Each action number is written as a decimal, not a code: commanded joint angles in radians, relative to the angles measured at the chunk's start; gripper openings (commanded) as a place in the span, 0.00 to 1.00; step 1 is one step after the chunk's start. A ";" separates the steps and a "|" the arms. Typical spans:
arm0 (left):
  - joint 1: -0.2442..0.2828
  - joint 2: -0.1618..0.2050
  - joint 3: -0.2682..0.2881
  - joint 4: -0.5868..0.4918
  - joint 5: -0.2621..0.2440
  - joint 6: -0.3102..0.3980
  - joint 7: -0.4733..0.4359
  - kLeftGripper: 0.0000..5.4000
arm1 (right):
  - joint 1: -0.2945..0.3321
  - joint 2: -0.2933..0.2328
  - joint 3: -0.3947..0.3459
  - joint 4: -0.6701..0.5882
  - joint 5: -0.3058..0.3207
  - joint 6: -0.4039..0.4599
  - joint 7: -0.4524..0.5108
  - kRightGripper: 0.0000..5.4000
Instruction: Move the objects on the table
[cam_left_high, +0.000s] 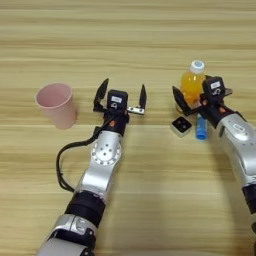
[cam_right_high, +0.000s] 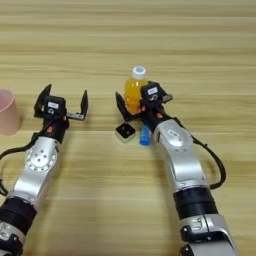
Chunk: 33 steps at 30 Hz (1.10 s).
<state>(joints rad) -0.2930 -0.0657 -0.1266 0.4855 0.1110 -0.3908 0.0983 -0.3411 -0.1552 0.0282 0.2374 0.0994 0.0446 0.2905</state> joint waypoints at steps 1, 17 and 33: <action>-0.004 -0.023 -0.008 0.000 0.012 -0.002 0.007 0.99 | -0.036 -0.001 -0.009 0.032 -0.010 -0.023 -0.004 1.00; -0.003 -0.021 -0.011 -0.002 0.011 -0.001 0.010 0.99 | -0.066 0.011 -0.027 0.082 -0.006 -0.055 -0.017 1.00; -0.005 -0.019 -0.010 0.003 0.010 -0.002 0.010 1.00 | -0.075 0.027 -0.041 0.090 0.012 -0.067 -0.014 0.83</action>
<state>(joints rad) -0.2930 -0.0655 -0.1329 0.4855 0.1114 -0.3908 0.1033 -0.4028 -0.1350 -0.0098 0.3217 0.1029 -0.0251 0.2697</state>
